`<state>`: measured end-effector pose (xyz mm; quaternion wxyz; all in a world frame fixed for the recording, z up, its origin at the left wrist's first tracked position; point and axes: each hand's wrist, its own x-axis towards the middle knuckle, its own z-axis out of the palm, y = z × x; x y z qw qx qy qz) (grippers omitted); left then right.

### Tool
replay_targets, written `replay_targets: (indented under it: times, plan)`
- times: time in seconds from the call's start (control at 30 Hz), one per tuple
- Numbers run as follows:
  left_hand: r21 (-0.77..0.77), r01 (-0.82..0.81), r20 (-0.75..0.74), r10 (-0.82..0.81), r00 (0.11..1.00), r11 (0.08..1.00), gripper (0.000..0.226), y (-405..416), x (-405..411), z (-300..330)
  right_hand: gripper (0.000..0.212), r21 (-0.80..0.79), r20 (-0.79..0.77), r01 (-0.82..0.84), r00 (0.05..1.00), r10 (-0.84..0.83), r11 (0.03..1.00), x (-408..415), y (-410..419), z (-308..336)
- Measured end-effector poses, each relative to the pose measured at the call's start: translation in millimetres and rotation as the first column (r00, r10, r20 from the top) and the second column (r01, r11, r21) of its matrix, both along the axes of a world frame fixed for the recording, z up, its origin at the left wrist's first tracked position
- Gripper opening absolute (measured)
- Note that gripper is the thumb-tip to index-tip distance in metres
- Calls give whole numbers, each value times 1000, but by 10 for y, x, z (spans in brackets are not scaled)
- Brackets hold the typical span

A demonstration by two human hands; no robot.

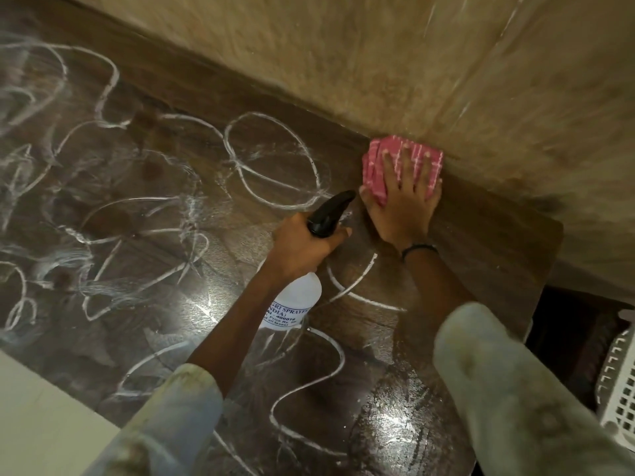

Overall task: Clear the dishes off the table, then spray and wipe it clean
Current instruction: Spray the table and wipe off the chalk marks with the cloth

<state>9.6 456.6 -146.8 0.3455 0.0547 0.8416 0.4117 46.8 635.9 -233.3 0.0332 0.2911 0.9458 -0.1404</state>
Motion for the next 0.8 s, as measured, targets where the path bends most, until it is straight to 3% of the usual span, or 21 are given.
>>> replay_targets:
  times: [0.13, 0.3, 0.37, 0.53, 0.8]
  plan:
    - [29, 3, -28, -2, 1000, 1000, 46, -3, 16, 9, 75, 18, 15, -181, 983, 181, 983, -239, -251, -18]
    - [31, 19, -13, -19, 1000, 999, 44, 10, 31, -7, 71, 42, 7, -435, 900, 435, 899, 264, -172, 56]
    - [27, 44, -14, -44, 999, 999, 31, -9, 50, -9, 69, 60, 7, -368, 930, 368, 928, 467, 34, 41]
    - [-1, 202, -23, -202, 979, 979, 17, -167, 220, 53, 71, 30, 35, -25, 999, 24, 999, 978, 330, 44]
    - [-4, 332, 22, -332, 943, 943, 12, -388, 693, -77, 71, 59, 78, -71, 995, 66, 996, 1878, -8, 67]
